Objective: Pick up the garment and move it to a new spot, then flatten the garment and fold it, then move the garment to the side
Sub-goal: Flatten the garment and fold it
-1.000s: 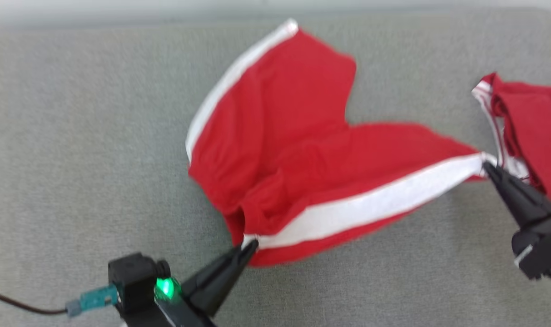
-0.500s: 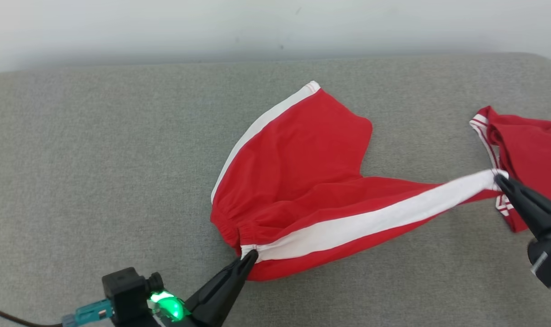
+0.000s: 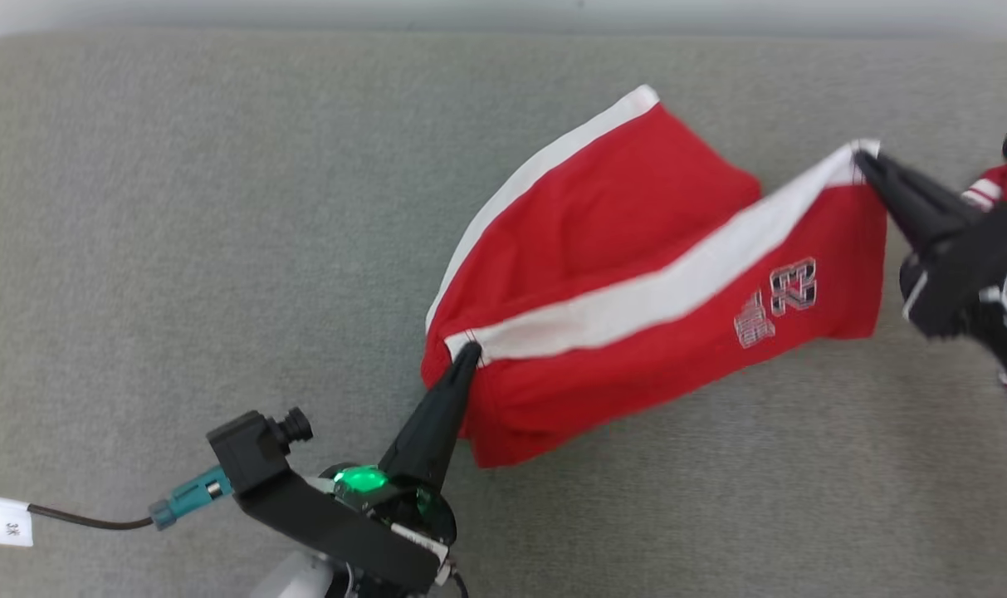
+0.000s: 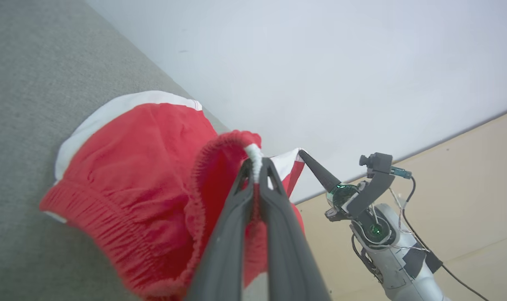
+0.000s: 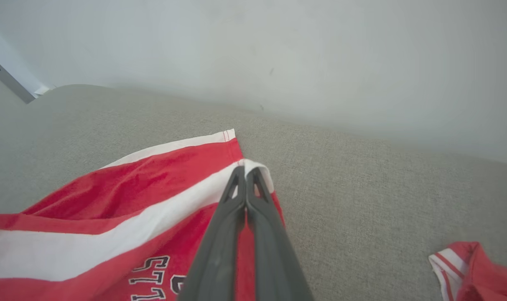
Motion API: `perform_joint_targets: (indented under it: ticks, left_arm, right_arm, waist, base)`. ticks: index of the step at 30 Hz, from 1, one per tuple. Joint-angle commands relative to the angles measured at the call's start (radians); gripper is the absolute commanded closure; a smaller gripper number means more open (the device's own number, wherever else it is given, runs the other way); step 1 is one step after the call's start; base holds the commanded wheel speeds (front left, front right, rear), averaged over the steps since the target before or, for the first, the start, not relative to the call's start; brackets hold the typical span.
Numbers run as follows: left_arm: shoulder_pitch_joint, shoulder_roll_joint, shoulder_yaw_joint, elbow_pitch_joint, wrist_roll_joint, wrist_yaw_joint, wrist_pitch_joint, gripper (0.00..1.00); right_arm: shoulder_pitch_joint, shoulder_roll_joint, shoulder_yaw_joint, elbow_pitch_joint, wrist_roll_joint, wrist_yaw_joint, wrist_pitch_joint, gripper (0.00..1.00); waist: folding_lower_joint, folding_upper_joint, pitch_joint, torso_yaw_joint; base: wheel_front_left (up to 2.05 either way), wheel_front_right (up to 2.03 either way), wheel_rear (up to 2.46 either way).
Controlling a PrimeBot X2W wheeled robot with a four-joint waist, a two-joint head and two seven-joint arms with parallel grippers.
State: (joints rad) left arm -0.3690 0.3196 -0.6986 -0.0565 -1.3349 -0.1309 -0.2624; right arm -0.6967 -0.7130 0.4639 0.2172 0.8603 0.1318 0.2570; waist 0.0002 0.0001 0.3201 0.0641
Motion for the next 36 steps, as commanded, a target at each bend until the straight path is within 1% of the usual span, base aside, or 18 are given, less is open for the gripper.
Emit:
perform_joint_targets:
  ticks: [1,4,9,11,13,14,19,22,30,31,32,33,34,35,36]
  left_arm:
    - [0.002,-0.015,0.026,0.012,0.004,0.001,-0.002,1.00]
    - [0.010,-0.056,0.060,0.012,0.014,0.001,-0.002,1.00]
    - [0.023,-0.108,0.107,-0.001,0.023,0.001,-0.002,1.00]
    - [0.023,-0.127,0.117,0.000,0.019,0.001,-0.002,1.00]
    - [0.012,-0.138,0.129,-0.001,0.044,0.001,-0.002,1.00]
    - [0.012,-0.138,0.129,-0.001,0.044,0.001,-0.002,1.00]
    - [0.015,-0.187,0.176,0.029,0.070,0.001,-0.002,1.00]
    - [0.000,-0.209,0.176,0.046,0.077,0.001,-0.002,1.00]
    - [-0.030,-0.244,0.175,0.095,0.106,0.001,-0.002,1.00]
    - [-0.032,-0.247,0.175,0.100,0.110,0.001,-0.002,1.00]
    - [-0.033,-0.249,0.177,0.104,0.113,0.001,-0.002,1.00]
    - [-0.035,-0.251,0.177,0.107,0.120,0.001,-0.002,1.00]
    - [-0.038,-0.253,0.175,0.110,0.128,0.001,-0.002,0.75]
    - [-0.038,-0.254,0.175,0.114,0.137,0.001,-0.002,0.53]
    - [-0.037,-0.255,0.176,0.118,0.149,0.001,-0.002,0.00]
  right_arm:
    - [-0.060,0.009,0.020,0.036,-0.003,-0.003,-0.011,1.00]
    - [-0.147,0.006,0.067,0.097,0.002,-0.003,-0.032,1.00]
    - [-0.257,0.002,0.142,0.177,0.022,-0.003,-0.069,1.00]
    - [-0.294,0.006,0.172,0.208,0.027,-0.003,-0.083,1.00]
    - [-0.332,0.012,0.203,0.233,0.033,-0.003,-0.097,1.00]
    - [-0.332,0.012,0.203,0.233,0.033,-0.003,-0.097,1.00]
    - [-0.418,0.027,0.277,0.309,0.049,-0.003,-0.130,1.00]
    - [-0.458,0.033,0.323,0.358,0.058,-0.003,-0.143,1.00]
    - [-0.510,0.060,0.426,0.472,0.095,-0.003,-0.194,1.00]
    - [-0.512,0.064,0.438,0.482,0.102,-0.003,-0.202,0.90]
    - [-0.516,0.067,0.449,0.489,0.109,-0.003,-0.210,0.65]
    - [-0.520,0.069,0.459,0.495,0.118,-0.003,-0.220,0.36]
    - [-0.524,0.071,0.469,0.498,0.120,-0.003,-0.234,0.00]
    - [-0.527,0.072,0.479,0.500,0.126,-0.003,-0.250,0.00]
    - [-0.529,0.071,0.488,0.501,0.131,-0.003,-0.268,0.00]
  waist:
    - [-0.0002,-0.0001,0.059,0.058]
    - [-0.0002,-0.0001,0.089,0.093]
    - [-0.0002,-0.0001,0.127,0.141]
    - [-0.0002,-0.0001,0.141,0.155]
    - [-0.0002,-0.0001,0.155,0.166]
    - [-0.0002,-0.0001,0.155,0.166]
    - [-0.0002,-0.0001,0.182,0.193]
    - [-0.0002,-0.0001,0.192,0.205]
    - [-0.0002,-0.0001,0.200,0.227]
    - [-0.0002,-0.0001,0.199,0.227]
    - [-0.0002,-0.0001,0.197,0.227]
    - [-0.0002,-0.0001,0.196,0.226]
    - [-0.0002,-0.0001,0.194,0.225]
    - [-0.0002,-0.0001,0.192,0.223]
    - [-0.0002,-0.0001,0.189,0.220]
  base:
    - [0.00,0.00,0.00]
    - [0.00,0.00,0.00]
    - [0.00,0.00,0.00]
    - [0.00,0.00,0.00]
    - [0.00,0.00,0.00]
    - [0.00,0.00,0.00]
    - [0.00,0.00,0.00]
    - [0.00,0.00,0.00]
    - [0.00,0.00,0.00]
    - [0.00,0.00,0.00]
    - [0.00,0.00,0.00]
    - [0.00,0.00,0.00]
    - [0.00,0.00,0.00]
    - [0.00,0.00,0.00]
    - [0.00,0.00,0.00]
